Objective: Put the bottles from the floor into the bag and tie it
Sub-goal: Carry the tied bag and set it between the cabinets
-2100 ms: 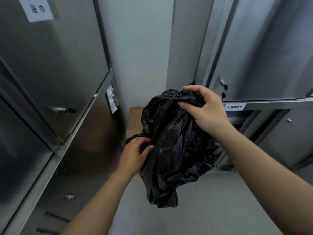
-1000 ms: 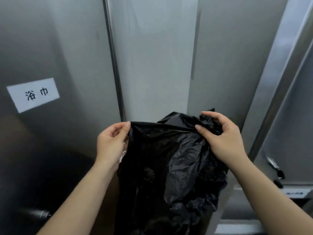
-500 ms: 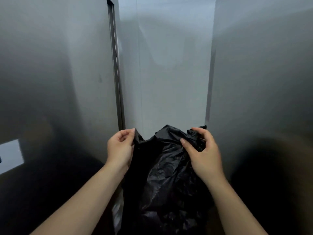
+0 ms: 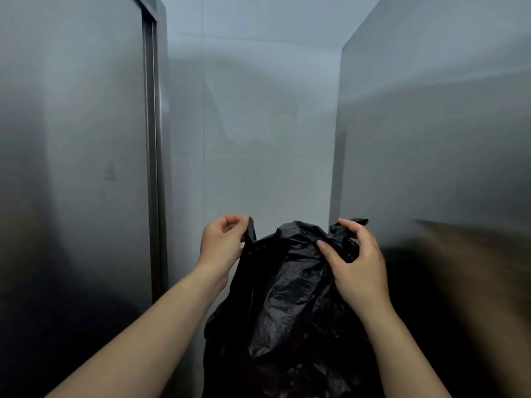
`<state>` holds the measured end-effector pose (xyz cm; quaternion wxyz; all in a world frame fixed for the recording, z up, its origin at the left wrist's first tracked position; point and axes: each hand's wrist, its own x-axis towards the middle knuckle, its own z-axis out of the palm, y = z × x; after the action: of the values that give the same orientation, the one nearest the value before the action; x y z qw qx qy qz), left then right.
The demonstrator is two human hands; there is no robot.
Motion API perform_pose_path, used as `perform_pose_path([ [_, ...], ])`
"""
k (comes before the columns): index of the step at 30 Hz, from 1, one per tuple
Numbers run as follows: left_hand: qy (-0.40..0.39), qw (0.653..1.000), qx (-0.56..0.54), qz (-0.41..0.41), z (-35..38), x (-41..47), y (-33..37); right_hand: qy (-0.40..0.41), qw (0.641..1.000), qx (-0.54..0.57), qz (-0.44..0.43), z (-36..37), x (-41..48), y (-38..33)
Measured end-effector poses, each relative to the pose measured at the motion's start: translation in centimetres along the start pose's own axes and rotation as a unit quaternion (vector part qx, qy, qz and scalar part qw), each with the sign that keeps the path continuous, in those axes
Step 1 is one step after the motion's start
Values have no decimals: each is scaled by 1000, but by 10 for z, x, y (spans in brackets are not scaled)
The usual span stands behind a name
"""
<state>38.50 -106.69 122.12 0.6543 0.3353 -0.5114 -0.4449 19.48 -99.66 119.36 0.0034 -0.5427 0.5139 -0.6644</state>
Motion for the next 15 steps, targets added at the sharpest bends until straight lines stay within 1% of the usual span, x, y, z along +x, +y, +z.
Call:
perform_pose_path([
  [2,1,1000,19,-12,-5,8,-24,-20,1000,-19,1,9,-1,15],
  [4,8,998,53,-28,-14,11,-55,-60,997,-43,14,22,-10,34],
  [8,-15,981,180,-66,-48,-10,-137,-138,982,-58,112,46,-56,91],
  [11,-39,965,237,-105,-85,-47,-193,-178,964,-97,174,55,-99,129],
  [15,-46,951,266,-148,-119,-78,-233,-222,948,-133,184,61,-131,150],
])
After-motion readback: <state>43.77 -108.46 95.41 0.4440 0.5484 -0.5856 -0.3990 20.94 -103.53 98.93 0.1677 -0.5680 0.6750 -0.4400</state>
